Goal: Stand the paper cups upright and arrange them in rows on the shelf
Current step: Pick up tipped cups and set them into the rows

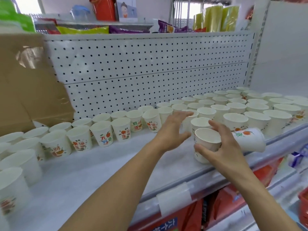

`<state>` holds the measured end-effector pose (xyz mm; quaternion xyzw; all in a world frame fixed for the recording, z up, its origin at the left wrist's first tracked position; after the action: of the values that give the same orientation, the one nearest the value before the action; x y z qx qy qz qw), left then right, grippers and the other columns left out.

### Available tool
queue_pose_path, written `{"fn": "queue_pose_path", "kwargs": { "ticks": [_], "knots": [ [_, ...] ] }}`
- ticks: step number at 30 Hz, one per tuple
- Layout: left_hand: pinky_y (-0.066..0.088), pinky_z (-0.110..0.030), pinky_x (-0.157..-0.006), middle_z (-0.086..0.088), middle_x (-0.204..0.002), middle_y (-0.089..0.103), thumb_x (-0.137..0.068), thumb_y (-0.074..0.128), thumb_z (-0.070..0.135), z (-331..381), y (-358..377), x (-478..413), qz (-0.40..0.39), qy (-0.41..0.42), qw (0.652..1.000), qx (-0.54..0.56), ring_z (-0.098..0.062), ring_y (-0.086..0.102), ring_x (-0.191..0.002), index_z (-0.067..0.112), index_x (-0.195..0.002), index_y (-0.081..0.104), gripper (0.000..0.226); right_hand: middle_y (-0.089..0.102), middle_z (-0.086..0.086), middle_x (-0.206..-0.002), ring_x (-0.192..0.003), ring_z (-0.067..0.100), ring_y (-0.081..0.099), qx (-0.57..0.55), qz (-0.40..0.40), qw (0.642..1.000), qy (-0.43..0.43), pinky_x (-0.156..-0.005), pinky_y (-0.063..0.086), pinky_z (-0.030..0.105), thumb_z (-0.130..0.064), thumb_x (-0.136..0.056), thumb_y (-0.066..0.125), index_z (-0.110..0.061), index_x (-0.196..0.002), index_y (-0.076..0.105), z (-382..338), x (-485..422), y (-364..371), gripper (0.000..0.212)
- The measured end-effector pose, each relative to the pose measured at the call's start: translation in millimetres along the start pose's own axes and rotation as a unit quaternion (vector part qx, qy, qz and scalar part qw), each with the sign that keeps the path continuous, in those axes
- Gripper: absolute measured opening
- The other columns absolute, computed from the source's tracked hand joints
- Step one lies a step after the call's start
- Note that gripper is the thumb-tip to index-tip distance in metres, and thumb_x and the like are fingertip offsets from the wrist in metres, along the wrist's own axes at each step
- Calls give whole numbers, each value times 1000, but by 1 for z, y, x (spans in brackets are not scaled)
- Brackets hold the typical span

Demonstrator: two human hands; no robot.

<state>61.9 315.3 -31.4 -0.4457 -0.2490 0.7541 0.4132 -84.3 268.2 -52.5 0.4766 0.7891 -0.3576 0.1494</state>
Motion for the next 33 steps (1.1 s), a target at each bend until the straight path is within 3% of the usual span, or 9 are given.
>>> {"fn": "queue_pose_path", "kwargs": {
  "ticks": [4,8,11,13,16,20,25,30,33],
  "knots": [
    [30,-41,-111,7,-144,46,-89,62,26,21,24,-23,-60,92,989,-104,-17,33,-135,33,-137,48,51,50,-10,-124,-112,-2,48,-13,-10,1000,1,-89,37,10,-27,-69,84,-29,-133,44,9,-6,-8,76],
    [44,-44,-94,11,-110,70,-90,61,35,18,26,-29,-33,68,995,-72,-13,56,-110,32,-110,69,22,53,-8,-124,-115,7,52,-33,-22,999,20,-95,43,23,-29,-68,85,-29,-137,42,23,-5,-12,81],
    [45,-42,-92,11,-100,72,-91,60,30,21,19,-20,-19,55,996,-63,-9,60,-98,28,-103,72,17,53,-9,-124,-114,5,51,-35,-25,999,21,-90,40,9,-28,-68,85,-28,-137,43,24,-7,-10,81],
    [44,-42,-93,10,-101,71,-92,59,29,18,9,-10,-20,43,997,-67,-10,59,-99,26,-105,72,18,53,-13,-120,-110,4,51,-41,-27,998,29,-81,37,1,-29,-67,85,-28,-136,44,24,-8,-7,80],
    [41,-42,-99,7,-113,69,-94,56,28,4,-14,13,-30,-6,997,-76,-13,58,-110,25,-113,70,23,53,-14,-115,-101,6,56,-56,-55,996,40,-79,41,8,-35,-67,84,-32,-135,44,16,-9,4,79],
    [39,-38,-103,9,-121,66,-95,57,28,-20,-59,62,-19,-80,992,-97,-10,55,-116,27,-117,68,25,49,-10,-118,-109,8,50,-44,-97,994,13,-88,41,19,-34,-65,86,-30,-137,42,-8,-11,30,85],
    [40,-34,-94,11,-98,59,-96,55,24,-39,-111,127,-50,-151,972,-175,-12,52,-99,24,-111,68,20,42,-12,-129,-119,3,39,-18,-195,980,-14,-96,29,18,-40,-66,85,-31,-141,35,-44,-3,86,90],
    [41,-35,-95,4,-113,60,-95,53,20,-51,-149,164,-98,-189,934,-287,-16,50,-109,23,-107,63,16,38,-8,-143,-121,0,34,-3,-263,964,-49,-98,25,17,-47,-68,81,-27,-141,38,-82,7,138,87],
    [39,-34,-99,7,-122,55,-90,57,15,-58,-162,176,-133,-198,926,-293,-14,46,-118,37,-101,57,25,26,-10,-151,-134,6,29,19,-327,943,-60,-107,23,24,-66,-69,67,-32,-146,29,-95,10,150,92]
  ]
}}
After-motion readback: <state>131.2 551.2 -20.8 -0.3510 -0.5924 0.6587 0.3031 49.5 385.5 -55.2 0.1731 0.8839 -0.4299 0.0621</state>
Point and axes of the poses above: each hand's wrist, its own x-axis away from the middle knuckle, its own y-axis out of the palm, z = x × y, the point moved 9 cm from there along -x, towards the middle knuckle
